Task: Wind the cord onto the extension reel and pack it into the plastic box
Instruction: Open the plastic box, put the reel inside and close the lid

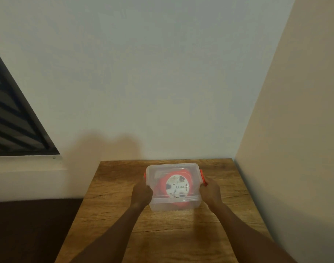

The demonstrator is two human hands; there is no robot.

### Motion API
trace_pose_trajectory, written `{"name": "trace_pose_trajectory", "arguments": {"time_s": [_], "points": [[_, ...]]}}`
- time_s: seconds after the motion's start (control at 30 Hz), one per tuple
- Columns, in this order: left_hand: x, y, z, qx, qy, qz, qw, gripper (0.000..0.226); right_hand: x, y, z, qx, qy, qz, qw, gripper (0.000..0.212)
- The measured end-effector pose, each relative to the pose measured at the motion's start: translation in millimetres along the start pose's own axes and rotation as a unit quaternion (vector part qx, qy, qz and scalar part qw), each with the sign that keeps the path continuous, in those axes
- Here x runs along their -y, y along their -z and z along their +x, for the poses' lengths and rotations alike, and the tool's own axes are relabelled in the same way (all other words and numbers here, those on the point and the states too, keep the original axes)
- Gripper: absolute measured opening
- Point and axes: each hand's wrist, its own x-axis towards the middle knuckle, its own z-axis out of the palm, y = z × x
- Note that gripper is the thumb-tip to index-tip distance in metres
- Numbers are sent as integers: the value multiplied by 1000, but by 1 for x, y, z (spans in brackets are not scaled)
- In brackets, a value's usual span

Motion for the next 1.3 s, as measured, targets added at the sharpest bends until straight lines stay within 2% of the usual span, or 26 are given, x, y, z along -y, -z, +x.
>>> {"name": "trace_pose_trajectory", "arguments": {"time_s": [0.2,0.43,0.57,0.77,0.97,1.17,1.3], "points": [[0,0,-1,0,-10,14,1000,25,1,-1,-4,-1,16,-18,1000,18],[1,-2,-7,-13,-28,10,999,24,-4,-2,-7,0,33,-15,999,24],[0,-11,-17,-41,-38,-7,998,36,-4,-3,-12,-11,44,-7,999,26],[1,-17,-22,-35,-18,-57,998,55,-3,-4,-17,-16,56,14,998,30],[-7,-15,-15,-32,42,-120,991,53,-7,-2,-13,-24,52,11,998,32],[-29,-23,-5,31,-8,-145,989,42,-15,28,1,-73,22,5,997,28],[-58,-41,7,56,-51,-150,986,34,-13,66,21,-94,24,0,995,43]]}}
